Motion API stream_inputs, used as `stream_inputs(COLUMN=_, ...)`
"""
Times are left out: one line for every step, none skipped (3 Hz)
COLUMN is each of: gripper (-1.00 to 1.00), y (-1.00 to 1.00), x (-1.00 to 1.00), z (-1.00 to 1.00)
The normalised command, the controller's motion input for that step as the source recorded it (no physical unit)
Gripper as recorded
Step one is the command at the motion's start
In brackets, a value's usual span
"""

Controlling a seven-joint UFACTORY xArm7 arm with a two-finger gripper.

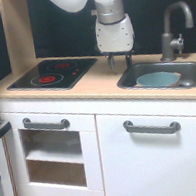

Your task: Place the pot in the sink

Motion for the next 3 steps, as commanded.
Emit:
stream_inputs(gripper=1.00, y=-0.04, x=-0.36, z=0.52)
stream_inputs(gripper=1.00, y=-0.06, x=-0.33, z=0.41)
stream_inputs(gripper=1.00, y=-0.05, x=-0.31, z=0.37)
